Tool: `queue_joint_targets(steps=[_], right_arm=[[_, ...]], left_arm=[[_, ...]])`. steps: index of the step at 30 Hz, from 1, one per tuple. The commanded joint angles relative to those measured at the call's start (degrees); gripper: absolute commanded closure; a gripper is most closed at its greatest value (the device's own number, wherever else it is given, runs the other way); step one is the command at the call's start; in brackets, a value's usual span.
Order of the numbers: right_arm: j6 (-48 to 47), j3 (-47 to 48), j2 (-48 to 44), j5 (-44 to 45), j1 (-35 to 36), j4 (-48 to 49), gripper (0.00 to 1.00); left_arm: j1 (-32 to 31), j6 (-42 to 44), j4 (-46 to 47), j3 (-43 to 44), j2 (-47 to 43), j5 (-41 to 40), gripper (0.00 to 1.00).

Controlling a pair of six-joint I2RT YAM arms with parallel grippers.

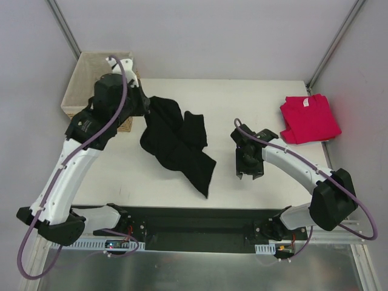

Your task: Fold and stack the t-shirts

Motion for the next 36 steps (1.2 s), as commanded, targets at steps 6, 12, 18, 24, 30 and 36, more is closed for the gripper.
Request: queue_joint_targets(steps=[6,12,18,24,30,36], right_arm=[[-1.88,1.19,0.09,-3.01,-0.98,1.27,0.48],[-0.92,1.63,-0.09,-3.55,-1.77,1.80,0.48],[1.97,2.15,-5.44,2.41,-4.14,-0.92,0.48],[4.97,4.09,-14.93,13.40,-8.01,-6.02,0.47],[2.07,3.39,-17.50,11.14,-11.35,-5.94,0.46],[0.23,0.49,-17.32,1.49,-11.44,0.02,0.46]], left_arm=[[3.95,4.90,-9.75,14.82,2.04,2.57,1.00],[0.63,-0.28,-10.38,17.05,13.37,23.32,1.00],[-12.91,-2.30,-5.81,20.28,22.26,28.23,1.00],[-21.28,-2.57,-1.59,32.14,27.80,30.46,1.00],[-20.84,0.77,-1.14,35.23,23.24,20.71,1.00],[-17.68,-0.11,-1.06,35.15,19.89,12.70,1.00]])
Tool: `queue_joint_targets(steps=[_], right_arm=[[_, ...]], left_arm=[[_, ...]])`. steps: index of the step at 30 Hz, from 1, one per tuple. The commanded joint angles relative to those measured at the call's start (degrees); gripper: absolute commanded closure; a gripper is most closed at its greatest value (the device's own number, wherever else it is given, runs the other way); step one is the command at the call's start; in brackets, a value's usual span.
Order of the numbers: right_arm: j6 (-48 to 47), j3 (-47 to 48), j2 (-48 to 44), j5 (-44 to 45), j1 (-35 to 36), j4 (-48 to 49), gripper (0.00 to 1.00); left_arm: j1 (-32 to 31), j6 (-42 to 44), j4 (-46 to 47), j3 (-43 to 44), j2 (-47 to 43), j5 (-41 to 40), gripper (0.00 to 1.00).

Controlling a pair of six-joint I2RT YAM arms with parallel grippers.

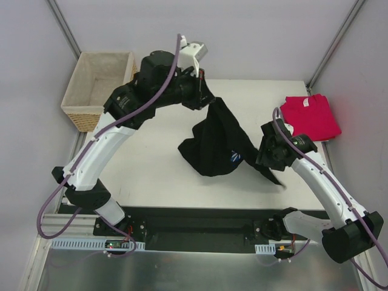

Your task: Fold and stack the t-shirts

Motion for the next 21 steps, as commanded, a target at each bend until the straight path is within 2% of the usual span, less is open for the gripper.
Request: queue_joint_targets(steps=[1,9,12,13,17,21], right_arm=[[-2.11,-1.70,-0.51,-7.82,-0.19,3.99,0.46],[-5.01,-0.39,-3.41,-9.59,-0.19,7.25,0.40],[-5.98,0.06,-5.52,-10.20,-0.19,9.17,0.35],[-6.94,-0.03,-5.87,-10.81,-0.10,9.88,0.30],[-8.27,-3.09,-5.78,-18.79,-0.19,14.88,0.29],[-6.16,-6.35,-5.34,-26.63,0.25,22.18,0.29]], left_arm=[[1.47,0.48,3.29,2.54,-3.58,-7.35,1.00],[1.56,-0.92,3.38,-1.06,-3.58,-5.67,1.00],[1.56,-1.71,3.56,-4.57,-4.63,-5.85,1.00],[1.47,-2.41,3.56,-5.71,-5.07,-6.46,1.00],[1.56,-3.74,4.79,-14.04,-5.95,-7.87,1.00],[1.47,-4.09,6.63,-18.46,-5.52,-8.48,1.00]])
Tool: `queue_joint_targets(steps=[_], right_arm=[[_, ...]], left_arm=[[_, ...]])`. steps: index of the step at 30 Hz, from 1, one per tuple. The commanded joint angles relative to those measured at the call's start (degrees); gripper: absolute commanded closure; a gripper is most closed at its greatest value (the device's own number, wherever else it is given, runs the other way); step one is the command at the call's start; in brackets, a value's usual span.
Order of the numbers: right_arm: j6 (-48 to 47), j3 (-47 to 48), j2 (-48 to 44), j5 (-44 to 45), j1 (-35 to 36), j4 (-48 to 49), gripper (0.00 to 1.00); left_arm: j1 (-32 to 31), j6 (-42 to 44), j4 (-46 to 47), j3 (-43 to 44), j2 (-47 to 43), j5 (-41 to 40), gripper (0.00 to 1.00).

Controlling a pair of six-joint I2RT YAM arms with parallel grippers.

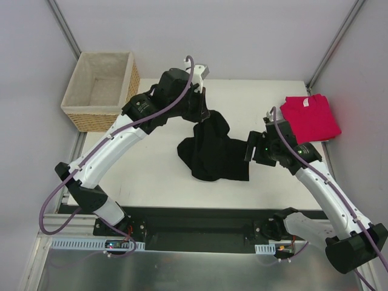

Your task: Fold and stack the t-shirts

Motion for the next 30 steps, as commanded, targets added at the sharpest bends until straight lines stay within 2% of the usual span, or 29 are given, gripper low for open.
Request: queue_joint_targets(steps=[1,4,8,11,12,18,25,30], right_arm=[[0.51,-2.88,0.16,-9.44,0.51,8.59,0.29],[1.03,-3.67,0.42,-10.49,2.01,11.49,0.28],[3.32,-5.17,2.70,-9.01,8.75,18.95,0.28],[3.76,-2.10,4.82,0.03,16.12,17.66,0.30],[3.67,-1.23,4.82,6.32,17.90,17.39,0.31],[4.11,0.54,1.40,24.81,30.21,16.07,0.32],[3.85,-2.80,2.09,29.32,35.67,19.05,0.32],[-2.72,-3.76,8.06,32.12,40.50,25.03,0.32]], left_arm=[[-0.04,-1.79,4.34,-3.75,-1.54,-2.04,1.00],[-0.04,-2.76,5.31,-5.69,-0.93,-2.04,1.00],[-0.04,-3.81,7.32,-7.09,-0.04,-1.69,1.00],[0.05,-4.25,7.86,-7.45,0.22,-2.57,1.00],[0.05,-4.43,7.86,-7.62,0.40,-2.57,1.00],[0.93,-10.67,8.12,-10.96,1.36,-12.22,1.00],[1.11,-13.57,8.91,-10.26,5.31,-13.99,1.00],[1.37,-15.50,9.00,-9.56,6.20,-13.29,1.00]])
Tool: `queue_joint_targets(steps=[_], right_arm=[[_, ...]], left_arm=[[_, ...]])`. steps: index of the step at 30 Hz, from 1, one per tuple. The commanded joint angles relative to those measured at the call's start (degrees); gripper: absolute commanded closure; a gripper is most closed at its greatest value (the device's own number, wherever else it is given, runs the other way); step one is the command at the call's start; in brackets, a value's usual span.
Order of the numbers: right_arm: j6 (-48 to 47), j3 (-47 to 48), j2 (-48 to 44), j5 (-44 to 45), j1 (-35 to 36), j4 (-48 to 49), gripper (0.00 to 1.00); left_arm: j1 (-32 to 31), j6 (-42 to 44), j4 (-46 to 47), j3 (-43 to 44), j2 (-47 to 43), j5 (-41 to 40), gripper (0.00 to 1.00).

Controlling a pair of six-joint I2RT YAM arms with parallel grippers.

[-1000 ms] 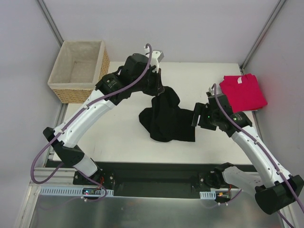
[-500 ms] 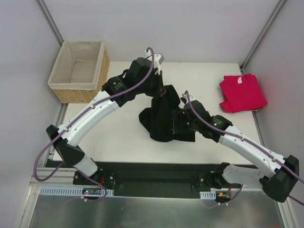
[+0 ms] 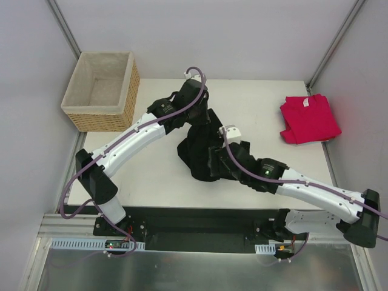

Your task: Fold and stack the t-shirts

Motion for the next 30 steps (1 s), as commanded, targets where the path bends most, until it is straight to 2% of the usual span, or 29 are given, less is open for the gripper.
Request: queue_joint_targets(steps=[1,5,14,21,25,30], right_arm=[[-6.06,-0.31,5.64,5.47,3.68,6.69,0.32],[-10.02,-0.31,10.31,7.48,6.14,10.81,0.33],[-12.04,-2.68,10.75,9.16,6.67,12.23,0.33],[-13.19,0.13,12.07,9.34,9.66,12.58,0.32],[-11.96,2.31,15.66,8.54,11.23,14.87,0.32],[-14.94,6.81,21.38,10.03,14.05,14.17,0.32]], left_arm=[[0.80,-3.13,1.50,1.13,-0.08,-1.22,1.00],[2.64,-4.80,1.59,1.39,0.10,0.79,1.00],[5.99,-6.74,1.59,1.48,-0.25,5.37,1.00],[6.60,-7.62,1.59,1.48,0.98,7.30,1.00],[6.78,-7.79,1.50,1.48,1.07,7.56,1.00],[6.87,-7.18,1.50,1.31,0.46,7.57,1.00]])
